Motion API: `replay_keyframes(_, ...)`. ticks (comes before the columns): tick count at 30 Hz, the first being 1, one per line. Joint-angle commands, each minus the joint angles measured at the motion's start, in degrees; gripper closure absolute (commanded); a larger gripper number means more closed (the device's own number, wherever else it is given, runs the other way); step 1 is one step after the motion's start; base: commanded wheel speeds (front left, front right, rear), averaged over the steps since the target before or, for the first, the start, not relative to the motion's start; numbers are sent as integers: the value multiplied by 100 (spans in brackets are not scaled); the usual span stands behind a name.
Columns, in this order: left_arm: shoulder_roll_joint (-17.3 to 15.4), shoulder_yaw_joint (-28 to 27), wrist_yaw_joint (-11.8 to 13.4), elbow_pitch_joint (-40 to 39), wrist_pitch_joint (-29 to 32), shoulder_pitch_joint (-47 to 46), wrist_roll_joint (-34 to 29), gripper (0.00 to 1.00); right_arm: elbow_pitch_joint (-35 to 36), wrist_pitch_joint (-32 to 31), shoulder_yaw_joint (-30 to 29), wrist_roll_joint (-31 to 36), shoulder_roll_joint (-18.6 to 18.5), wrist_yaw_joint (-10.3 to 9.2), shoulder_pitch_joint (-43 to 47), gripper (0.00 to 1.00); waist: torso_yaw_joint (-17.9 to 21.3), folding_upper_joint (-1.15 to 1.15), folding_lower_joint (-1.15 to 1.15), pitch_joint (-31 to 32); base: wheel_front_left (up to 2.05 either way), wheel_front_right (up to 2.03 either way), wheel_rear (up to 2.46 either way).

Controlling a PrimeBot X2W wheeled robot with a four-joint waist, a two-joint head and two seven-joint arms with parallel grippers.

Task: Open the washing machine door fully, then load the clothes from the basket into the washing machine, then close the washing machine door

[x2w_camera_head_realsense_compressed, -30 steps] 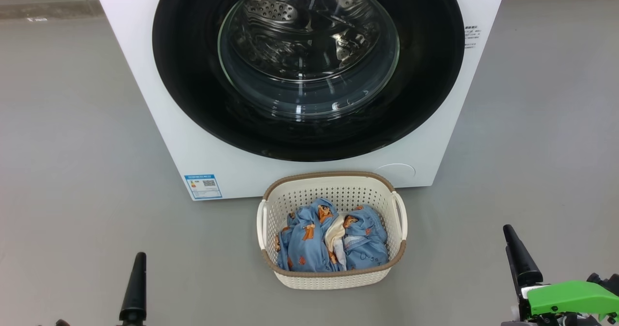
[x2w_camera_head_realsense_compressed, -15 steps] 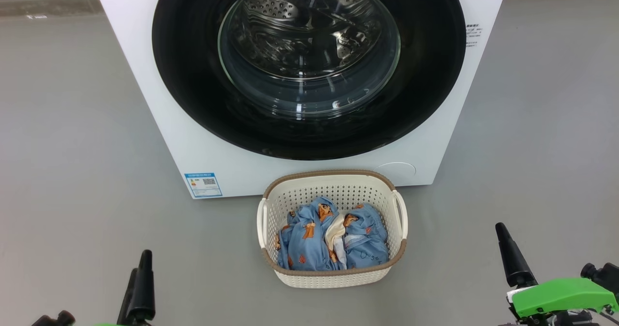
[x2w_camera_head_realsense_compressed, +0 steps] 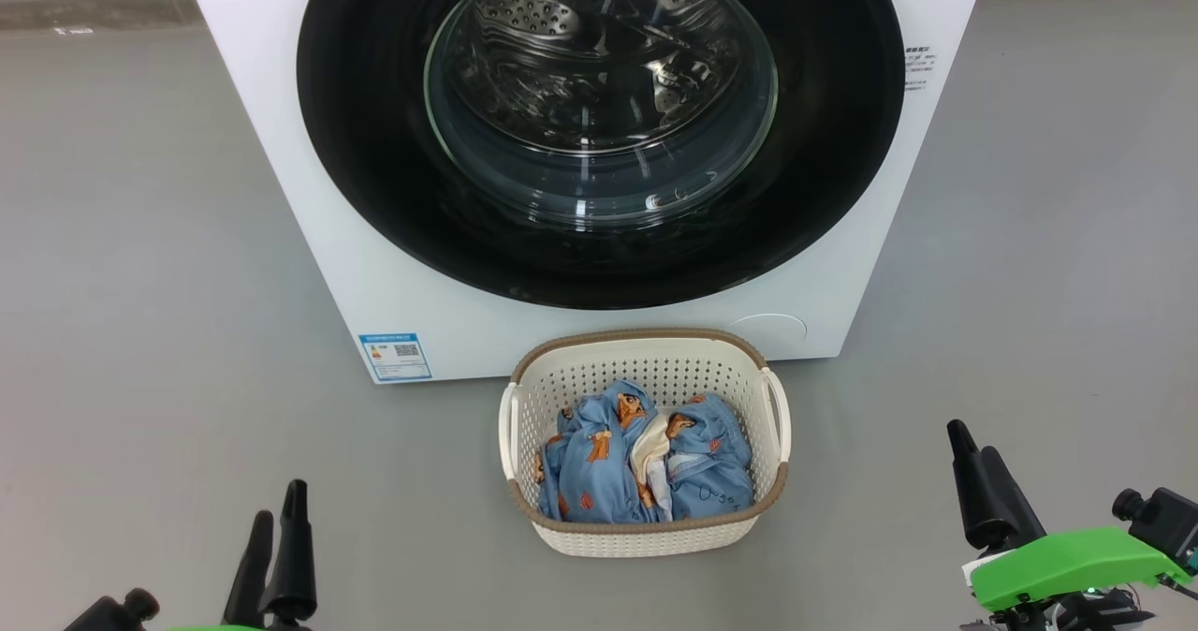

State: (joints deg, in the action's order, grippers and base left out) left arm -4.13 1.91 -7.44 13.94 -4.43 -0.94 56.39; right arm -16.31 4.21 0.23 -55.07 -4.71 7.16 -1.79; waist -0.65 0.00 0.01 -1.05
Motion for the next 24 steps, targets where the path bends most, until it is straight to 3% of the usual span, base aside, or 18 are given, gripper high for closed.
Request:
replay_keyframes(1, -119, -64, -2, -209, -94, -153, -238, 0, 171, 107, 119, 241, -117, 20, -220, 0, 1, 0, 0, 3, 0, 0, 0)
replay_keyframes(24, -246, 113, -3, -358, -463, -145, -1485, 0, 284, 480, 302, 1566, -183, 25, -198, 0, 30, 0, 0, -55, 0, 0, 0)
